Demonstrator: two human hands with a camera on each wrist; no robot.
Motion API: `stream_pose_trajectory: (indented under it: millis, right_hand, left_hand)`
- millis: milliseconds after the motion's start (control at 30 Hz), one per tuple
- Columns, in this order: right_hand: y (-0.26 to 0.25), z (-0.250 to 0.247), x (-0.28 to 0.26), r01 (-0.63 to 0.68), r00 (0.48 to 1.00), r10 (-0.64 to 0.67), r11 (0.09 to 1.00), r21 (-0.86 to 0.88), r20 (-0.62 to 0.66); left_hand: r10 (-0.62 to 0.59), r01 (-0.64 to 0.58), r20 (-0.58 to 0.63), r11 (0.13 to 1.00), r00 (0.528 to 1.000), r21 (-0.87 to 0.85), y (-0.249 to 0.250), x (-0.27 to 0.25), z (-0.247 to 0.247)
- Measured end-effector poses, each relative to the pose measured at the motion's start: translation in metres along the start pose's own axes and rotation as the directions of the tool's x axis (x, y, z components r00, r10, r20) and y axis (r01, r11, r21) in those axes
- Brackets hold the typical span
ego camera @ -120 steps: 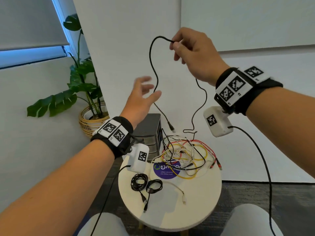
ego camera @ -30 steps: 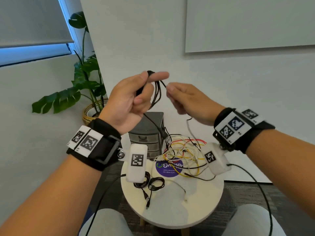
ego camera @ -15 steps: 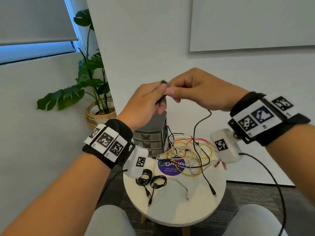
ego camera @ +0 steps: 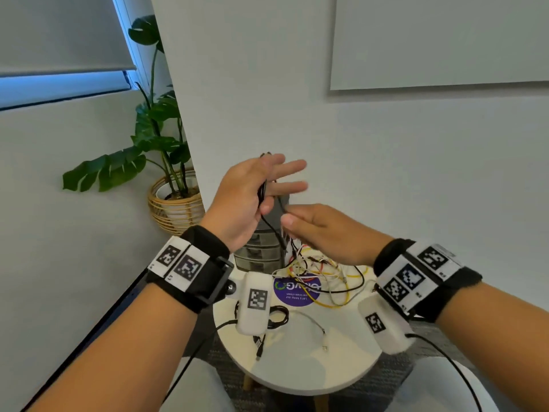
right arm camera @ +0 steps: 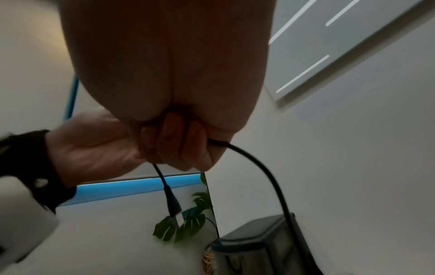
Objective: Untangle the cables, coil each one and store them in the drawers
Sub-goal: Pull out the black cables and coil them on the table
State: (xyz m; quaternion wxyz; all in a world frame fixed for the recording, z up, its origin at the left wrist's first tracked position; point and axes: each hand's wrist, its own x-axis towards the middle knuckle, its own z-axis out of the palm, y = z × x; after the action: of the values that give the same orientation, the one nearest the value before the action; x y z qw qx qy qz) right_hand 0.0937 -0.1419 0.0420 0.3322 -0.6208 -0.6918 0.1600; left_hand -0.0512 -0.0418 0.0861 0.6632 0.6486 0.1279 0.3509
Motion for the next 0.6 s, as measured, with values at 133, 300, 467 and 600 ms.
stream_pose_trajectory:
  millis: [133, 300, 467, 600]
  right_hand:
    - [-0.014, -0.001, 0.001, 0.036, 0.992, -0.018, 0.989, -0.145, 0.123]
    - [-0.032, -0.038, 0.007, 0.132, 0.988, -0.111, 0.968, -0.211, 0.108]
    - [-0.023, -0.073, 0.024, 0.14, 0.989, -0.149, 0.921, -0.364, 0.004]
    - [0.007, -0.081, 0.017, 0.046, 0.986, -0.1, 0.929, -0.368, -0.13]
  left_hand:
    - [0.027, -0.014, -0.073, 0.985, 0.997, 0.17, -0.018, 0.004, -0.004]
    - [0.025, -0.03, 0.018, 0.878, 1.0, 0.477, -0.019, 0.0, -0.009]
    - [-0.007, -0.094, 0.191, 0.853, 0.982, 0.514, -0.013, -0.01, -0.005]
    - [-0.084, 0.032, 0.25, 0.979, 0.965, 0.203, -0.012, -0.012, -0.016]
